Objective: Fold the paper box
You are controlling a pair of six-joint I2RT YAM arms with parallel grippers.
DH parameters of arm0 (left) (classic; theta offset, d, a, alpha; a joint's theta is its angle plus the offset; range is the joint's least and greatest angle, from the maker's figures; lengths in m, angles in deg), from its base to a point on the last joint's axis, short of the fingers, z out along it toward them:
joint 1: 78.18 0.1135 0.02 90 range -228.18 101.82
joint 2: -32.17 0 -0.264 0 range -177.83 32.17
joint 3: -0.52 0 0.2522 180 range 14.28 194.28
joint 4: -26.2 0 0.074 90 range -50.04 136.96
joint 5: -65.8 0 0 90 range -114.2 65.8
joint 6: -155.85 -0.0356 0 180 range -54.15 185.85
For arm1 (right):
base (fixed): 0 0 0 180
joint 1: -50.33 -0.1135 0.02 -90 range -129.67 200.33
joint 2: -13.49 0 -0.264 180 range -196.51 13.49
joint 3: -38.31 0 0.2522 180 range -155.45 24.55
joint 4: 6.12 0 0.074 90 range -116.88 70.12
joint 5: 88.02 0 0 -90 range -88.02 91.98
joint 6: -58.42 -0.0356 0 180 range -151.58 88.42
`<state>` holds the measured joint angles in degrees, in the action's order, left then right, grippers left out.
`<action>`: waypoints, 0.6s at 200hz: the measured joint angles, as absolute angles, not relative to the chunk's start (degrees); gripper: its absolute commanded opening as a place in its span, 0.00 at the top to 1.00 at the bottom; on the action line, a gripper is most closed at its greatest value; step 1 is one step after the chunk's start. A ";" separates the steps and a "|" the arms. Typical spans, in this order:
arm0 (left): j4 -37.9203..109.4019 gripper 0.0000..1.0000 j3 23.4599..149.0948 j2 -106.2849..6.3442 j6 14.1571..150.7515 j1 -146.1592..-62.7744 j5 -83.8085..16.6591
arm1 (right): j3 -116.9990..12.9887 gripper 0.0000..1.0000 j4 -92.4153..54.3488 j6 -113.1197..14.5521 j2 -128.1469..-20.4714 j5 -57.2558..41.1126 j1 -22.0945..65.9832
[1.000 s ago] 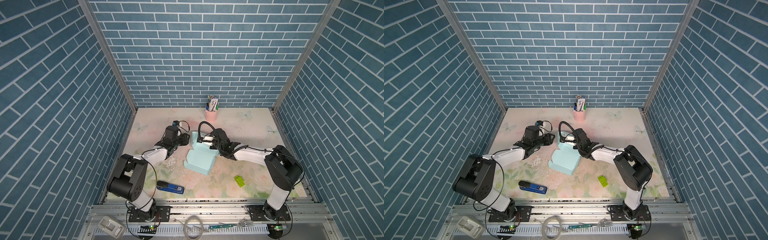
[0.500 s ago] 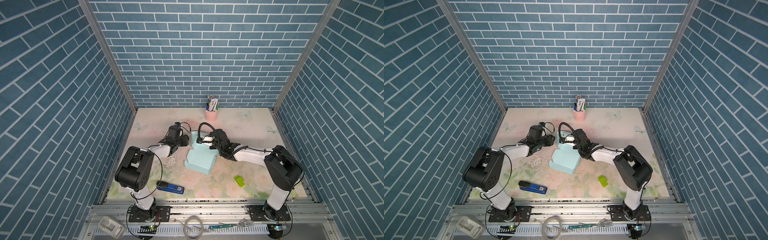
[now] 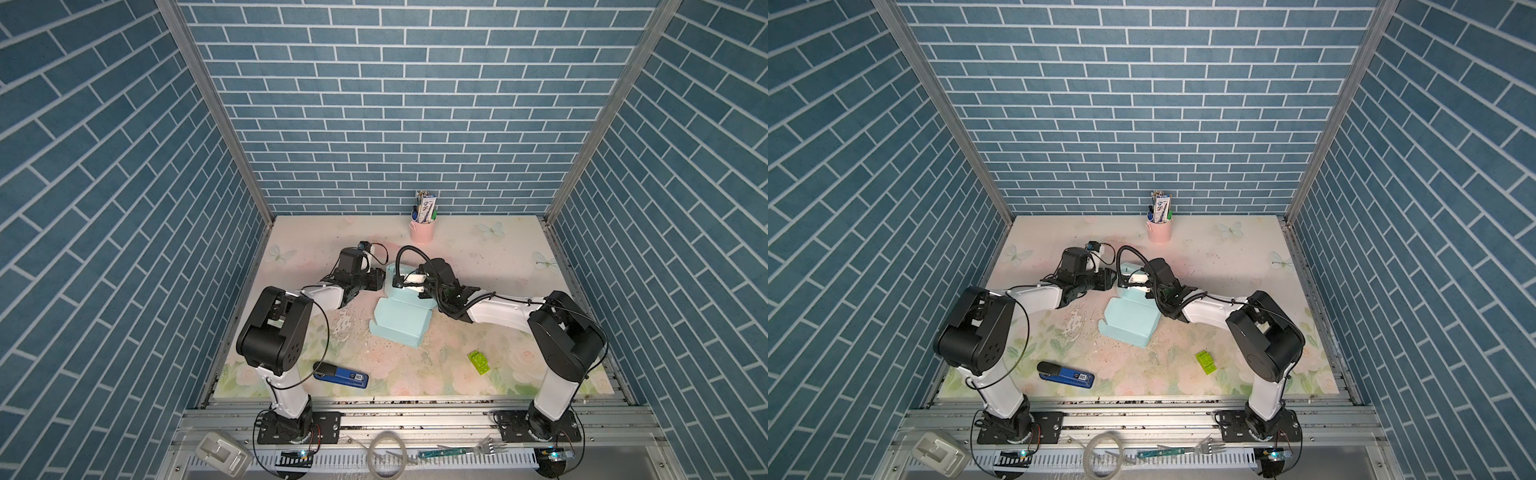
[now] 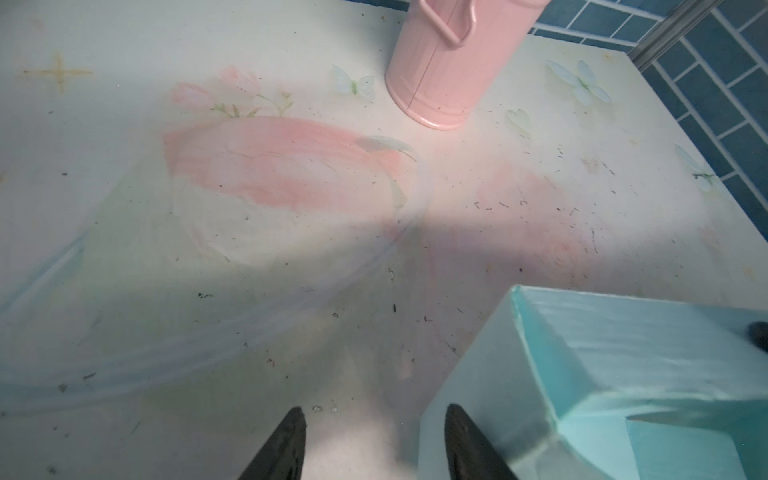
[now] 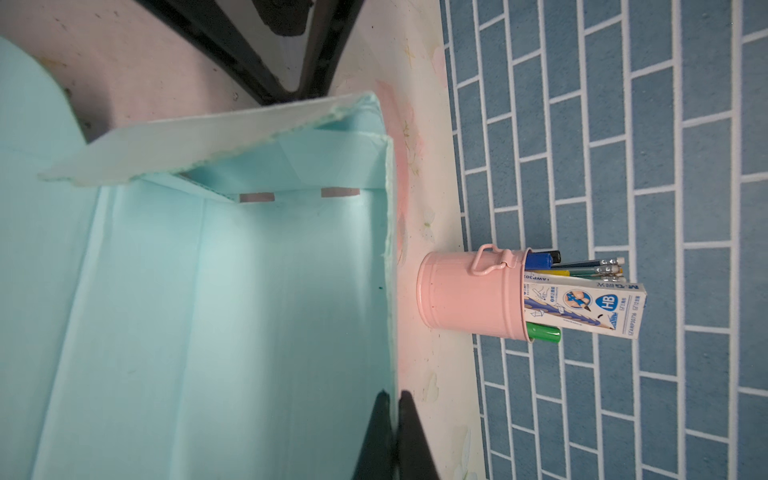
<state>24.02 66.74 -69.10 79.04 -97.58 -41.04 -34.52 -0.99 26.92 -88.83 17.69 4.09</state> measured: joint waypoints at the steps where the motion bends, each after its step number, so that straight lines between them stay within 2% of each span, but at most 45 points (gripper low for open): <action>1: 23.95 0.43 66.68 -69.08 78.99 -97.58 -41.09 | -34.52 1.00 -0.97 26.94 -88.83 17.69 4.09; 120: 12.76 0.41 58.29 -66.39 76.74 -97.31 -50.95 | -34.52 1.00 -0.92 27.40 -88.83 17.69 4.07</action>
